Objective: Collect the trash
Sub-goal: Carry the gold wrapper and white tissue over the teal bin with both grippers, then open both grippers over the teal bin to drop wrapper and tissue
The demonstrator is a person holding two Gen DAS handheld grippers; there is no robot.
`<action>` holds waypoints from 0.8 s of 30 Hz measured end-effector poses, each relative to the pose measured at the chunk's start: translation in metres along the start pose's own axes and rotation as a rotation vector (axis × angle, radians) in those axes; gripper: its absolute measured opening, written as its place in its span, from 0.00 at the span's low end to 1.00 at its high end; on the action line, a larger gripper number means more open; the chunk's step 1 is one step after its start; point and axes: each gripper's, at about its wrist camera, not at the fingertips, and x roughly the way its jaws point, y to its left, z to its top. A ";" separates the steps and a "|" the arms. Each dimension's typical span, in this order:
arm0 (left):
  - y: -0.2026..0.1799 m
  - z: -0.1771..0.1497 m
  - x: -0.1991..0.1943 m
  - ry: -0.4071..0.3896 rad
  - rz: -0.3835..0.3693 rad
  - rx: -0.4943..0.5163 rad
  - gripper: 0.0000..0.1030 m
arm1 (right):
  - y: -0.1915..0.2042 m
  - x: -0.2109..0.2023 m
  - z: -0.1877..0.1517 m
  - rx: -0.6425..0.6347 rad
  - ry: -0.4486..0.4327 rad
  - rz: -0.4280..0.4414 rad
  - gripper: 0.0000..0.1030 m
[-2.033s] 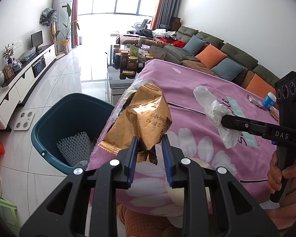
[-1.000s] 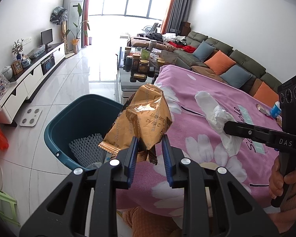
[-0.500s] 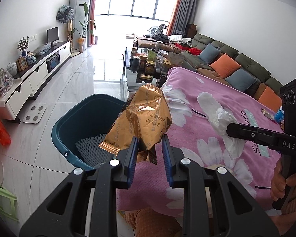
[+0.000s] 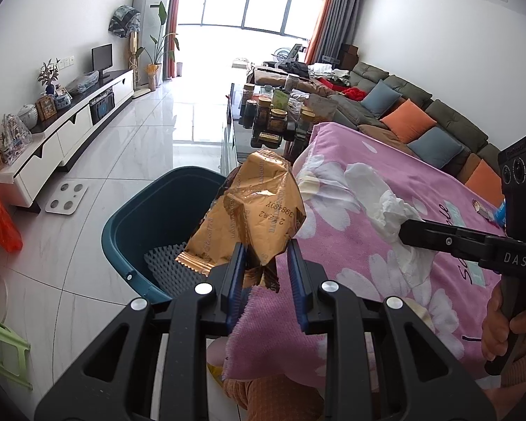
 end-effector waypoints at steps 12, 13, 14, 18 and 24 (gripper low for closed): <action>0.016 0.001 0.007 0.006 0.045 -0.034 0.24 | 0.009 0.031 0.019 -0.015 0.048 0.017 0.12; 0.017 0.002 0.007 0.006 0.048 -0.037 0.24 | 0.010 0.035 0.021 -0.017 0.051 0.014 0.12; 0.019 0.002 0.008 0.005 0.051 -0.038 0.24 | 0.011 0.038 0.022 -0.020 0.055 0.014 0.12; 0.026 0.004 0.012 0.013 0.063 -0.045 0.24 | 0.013 0.051 0.028 -0.019 0.071 0.017 0.12; 0.034 0.003 0.023 0.035 0.084 -0.058 0.24 | 0.016 0.071 0.037 -0.018 0.098 0.010 0.12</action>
